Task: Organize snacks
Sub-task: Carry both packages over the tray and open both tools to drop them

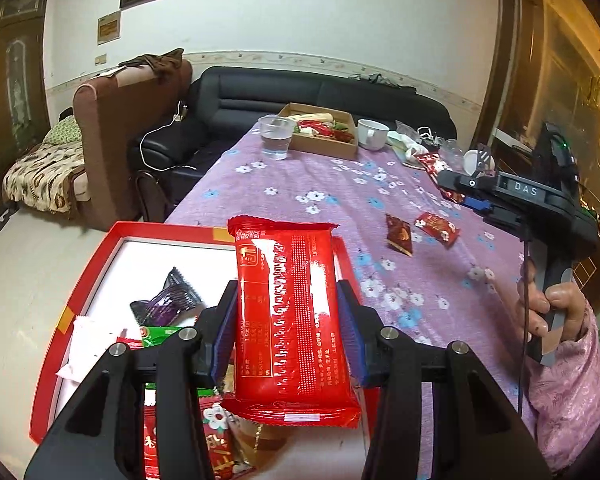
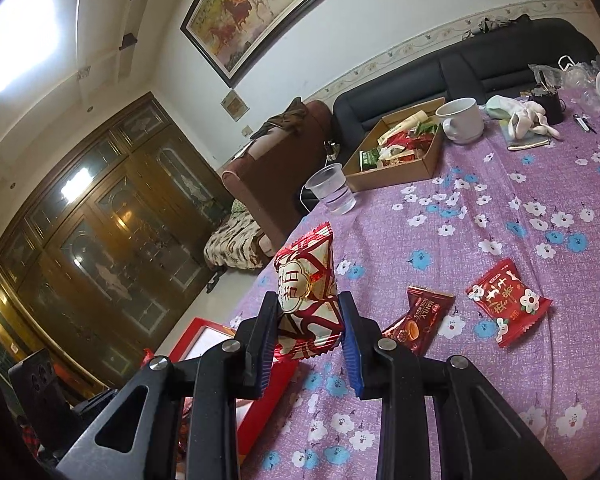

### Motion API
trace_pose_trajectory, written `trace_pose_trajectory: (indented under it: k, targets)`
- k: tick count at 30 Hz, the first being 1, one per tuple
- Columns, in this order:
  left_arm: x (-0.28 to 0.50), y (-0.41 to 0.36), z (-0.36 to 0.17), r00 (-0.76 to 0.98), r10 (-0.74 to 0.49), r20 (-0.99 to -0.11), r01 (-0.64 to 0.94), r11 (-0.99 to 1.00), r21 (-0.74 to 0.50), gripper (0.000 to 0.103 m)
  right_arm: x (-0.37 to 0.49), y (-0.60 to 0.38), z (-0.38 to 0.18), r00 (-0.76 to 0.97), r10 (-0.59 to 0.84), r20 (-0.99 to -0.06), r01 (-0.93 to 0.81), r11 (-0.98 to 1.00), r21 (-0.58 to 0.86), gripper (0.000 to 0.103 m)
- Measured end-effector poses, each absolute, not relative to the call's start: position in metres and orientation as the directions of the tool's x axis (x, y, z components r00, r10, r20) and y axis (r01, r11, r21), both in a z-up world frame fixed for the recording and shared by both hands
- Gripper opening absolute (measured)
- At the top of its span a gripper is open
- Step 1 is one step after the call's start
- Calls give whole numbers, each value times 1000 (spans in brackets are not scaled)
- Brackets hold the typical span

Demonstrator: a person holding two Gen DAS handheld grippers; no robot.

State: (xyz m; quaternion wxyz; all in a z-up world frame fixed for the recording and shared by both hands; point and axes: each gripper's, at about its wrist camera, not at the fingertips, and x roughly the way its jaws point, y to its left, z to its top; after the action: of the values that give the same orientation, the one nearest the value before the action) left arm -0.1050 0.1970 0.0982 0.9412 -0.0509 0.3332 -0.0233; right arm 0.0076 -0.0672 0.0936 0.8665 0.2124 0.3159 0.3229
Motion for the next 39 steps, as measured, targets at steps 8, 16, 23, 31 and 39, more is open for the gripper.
trace_pose_trajectory:
  k: [8, 16, 23, 31, 39]
  targets:
    - [-102, 206, 92, 768, -66, -636, -13, 993, -118, 45, 6, -61, 93, 588, 685, -429, -431, 715, 551, 29]
    - [-102, 210, 88, 759, -60, -649, -29, 992, -126, 45, 5, -52, 91, 580, 684, -441, -438, 719, 540, 29]
    - [-101, 214, 82, 749, -59, -660, -38, 991, -131, 45, 5, -40, 89, 557, 696, -452, -468, 713, 522, 29]
    - [-99, 217, 78, 740, -54, -671, -50, 990, -134, 45, -12, -8, 87, 495, 731, -471, -536, 683, 496, 30]
    - [-97, 222, 73, 727, -38, -685, -69, 989, -128, 45, -42, 40, 82, 392, 764, -512, -637, 627, 448, 30]
